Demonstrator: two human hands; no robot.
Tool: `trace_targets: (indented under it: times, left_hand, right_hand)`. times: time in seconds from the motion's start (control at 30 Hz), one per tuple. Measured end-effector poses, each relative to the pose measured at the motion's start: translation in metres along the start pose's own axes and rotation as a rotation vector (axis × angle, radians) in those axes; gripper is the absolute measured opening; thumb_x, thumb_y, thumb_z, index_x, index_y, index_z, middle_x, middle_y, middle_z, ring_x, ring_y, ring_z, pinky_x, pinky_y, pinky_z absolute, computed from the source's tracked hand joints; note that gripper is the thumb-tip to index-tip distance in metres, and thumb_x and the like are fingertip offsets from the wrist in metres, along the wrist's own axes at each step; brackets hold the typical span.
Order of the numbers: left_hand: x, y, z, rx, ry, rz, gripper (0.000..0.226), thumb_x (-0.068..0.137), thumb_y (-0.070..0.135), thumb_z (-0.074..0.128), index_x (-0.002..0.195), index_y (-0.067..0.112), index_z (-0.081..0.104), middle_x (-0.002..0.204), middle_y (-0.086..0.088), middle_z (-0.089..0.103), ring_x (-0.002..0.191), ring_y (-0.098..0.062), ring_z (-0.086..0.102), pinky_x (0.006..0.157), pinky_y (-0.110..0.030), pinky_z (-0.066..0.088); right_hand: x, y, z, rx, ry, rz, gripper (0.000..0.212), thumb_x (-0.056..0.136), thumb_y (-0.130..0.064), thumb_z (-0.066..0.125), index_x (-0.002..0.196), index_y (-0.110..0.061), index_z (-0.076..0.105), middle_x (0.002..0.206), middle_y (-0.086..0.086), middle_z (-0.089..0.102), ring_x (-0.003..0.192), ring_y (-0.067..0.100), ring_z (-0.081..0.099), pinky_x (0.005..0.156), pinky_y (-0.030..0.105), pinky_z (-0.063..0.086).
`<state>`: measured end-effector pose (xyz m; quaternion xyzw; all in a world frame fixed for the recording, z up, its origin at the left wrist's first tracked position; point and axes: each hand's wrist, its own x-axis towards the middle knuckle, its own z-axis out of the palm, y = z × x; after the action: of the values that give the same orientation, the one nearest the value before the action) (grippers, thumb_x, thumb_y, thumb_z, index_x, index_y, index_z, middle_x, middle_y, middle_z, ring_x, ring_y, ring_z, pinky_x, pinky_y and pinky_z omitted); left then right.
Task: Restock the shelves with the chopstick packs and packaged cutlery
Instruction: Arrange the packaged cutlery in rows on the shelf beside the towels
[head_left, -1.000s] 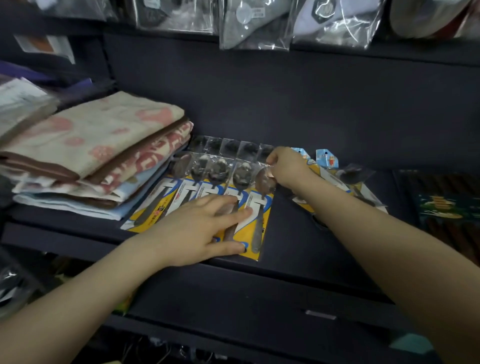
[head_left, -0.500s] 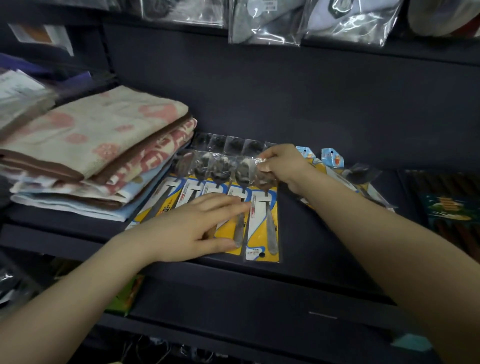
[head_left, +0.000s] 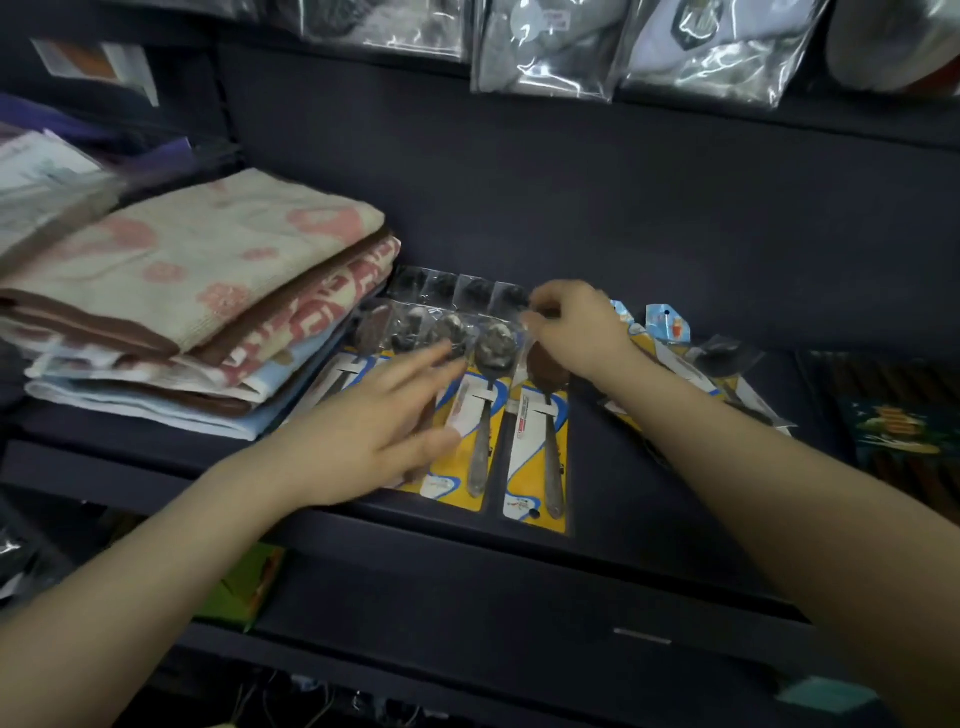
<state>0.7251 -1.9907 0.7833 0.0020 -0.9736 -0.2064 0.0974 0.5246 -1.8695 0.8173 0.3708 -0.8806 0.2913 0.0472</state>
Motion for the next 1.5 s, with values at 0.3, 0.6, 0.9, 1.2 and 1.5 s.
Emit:
trace_targets:
  times: [0.3,0.6,0.9,1.2,1.5]
  left_hand:
    - [-0.001,-0.017,-0.004,0.203,-0.091,-0.111,0.119,0.051,0.09,-0.003,0.144,0.02,0.021,0.156,0.001,0.011,0.142,-0.011,0.012,0.108,-0.014,0.003]
    - [0.004,-0.03,-0.007,0.277,-0.151,-0.07,0.118,0.048,0.088,-0.018,0.145,0.03,0.015,0.156,0.009,0.008,0.143,-0.013,0.007,0.113,-0.023,0.004]
    - [0.004,-0.024,-0.01,0.19,-0.088,-0.042,0.108,0.057,0.084,-0.016,0.145,0.029,0.013,0.155,0.012,0.005,0.142,-0.009,0.006,0.112,-0.019,0.001]
    - [0.013,-0.004,0.006,0.218,-0.139,0.092,0.095,0.065,0.085,0.003,0.142,0.034,0.023,0.155,0.009,0.016,0.142,-0.012,0.013,0.116,-0.026,0.012]
    - [0.018,0.001,0.003,0.26,-0.205,0.039,0.095,0.058,0.083,-0.015,0.14,0.046,0.014,0.147,0.028,0.0,0.14,-0.012,0.007,0.116,-0.038,0.013]
  right_hand:
    - [0.019,-0.031,0.013,-0.253,-0.253,-0.082,0.026,0.088,-0.009,0.052,0.109,0.001,0.066,0.115,0.018,0.065,0.106,0.033,0.06,0.088,0.034,0.049]
    - [0.024,-0.026,0.018,0.058,-0.183,-0.053,0.014,0.084,-0.006,0.06,0.096,-0.008,0.068,0.094,0.001,0.067,0.084,0.012,0.057,0.068,0.02,0.041]
    - [0.02,-0.012,-0.001,-0.028,-0.169,-0.081,0.032,0.086,-0.018,0.064,0.117,-0.011,0.06,0.113,0.007,0.063,0.106,0.022,0.057,0.083,0.023,0.039]
    - [0.012,0.012,-0.013,0.107,-0.235,0.063,0.014,0.086,-0.004,0.06,0.097,-0.002,0.068,0.082,0.004,0.062,0.074,0.014,0.054,0.058,0.014,0.044]
    - [0.021,0.008,0.006,0.182,-0.182,0.098,0.02,0.089,-0.004,0.054,0.072,-0.015,0.056,0.073,0.002,0.055,0.082,0.021,0.052,0.069,0.029,0.041]
